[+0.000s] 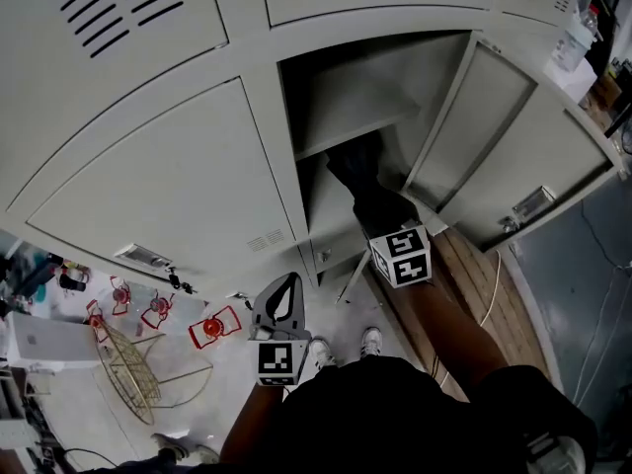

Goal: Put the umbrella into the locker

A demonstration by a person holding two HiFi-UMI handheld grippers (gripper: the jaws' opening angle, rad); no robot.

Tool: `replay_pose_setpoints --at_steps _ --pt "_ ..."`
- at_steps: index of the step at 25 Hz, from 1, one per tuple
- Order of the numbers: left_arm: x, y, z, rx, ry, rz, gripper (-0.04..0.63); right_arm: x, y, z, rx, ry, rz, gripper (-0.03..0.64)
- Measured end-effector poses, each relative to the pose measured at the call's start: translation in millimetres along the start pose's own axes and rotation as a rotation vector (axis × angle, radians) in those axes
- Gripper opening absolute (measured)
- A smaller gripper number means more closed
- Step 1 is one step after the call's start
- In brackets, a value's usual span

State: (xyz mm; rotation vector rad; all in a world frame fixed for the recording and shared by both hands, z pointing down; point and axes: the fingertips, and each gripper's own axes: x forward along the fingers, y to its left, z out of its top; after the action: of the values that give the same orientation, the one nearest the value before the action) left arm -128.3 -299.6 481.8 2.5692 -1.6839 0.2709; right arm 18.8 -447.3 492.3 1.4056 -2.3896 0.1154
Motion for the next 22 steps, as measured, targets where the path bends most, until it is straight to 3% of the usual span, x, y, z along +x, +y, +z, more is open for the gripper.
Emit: replay_pose_setpoints --at_steps 12,17,22 --pt "1.9 11.9 4.4 -0.014 -0.004 0.059 -0.004 87.3 -7.1 21.1 -0.084 0.071 0.055 0.227" --pt "-1.0 14.1 -0.9 -0.048 0.009 0.074 -0.003 114.0 -6.3 22.2 -0.108 0.147 0.080 0.227" --pt "-5.5 21.6 3.1 -0.114 -0.035 0.095 -0.003 131.6 -5.5 16.4 -0.124 0.228 0.104 0.229"
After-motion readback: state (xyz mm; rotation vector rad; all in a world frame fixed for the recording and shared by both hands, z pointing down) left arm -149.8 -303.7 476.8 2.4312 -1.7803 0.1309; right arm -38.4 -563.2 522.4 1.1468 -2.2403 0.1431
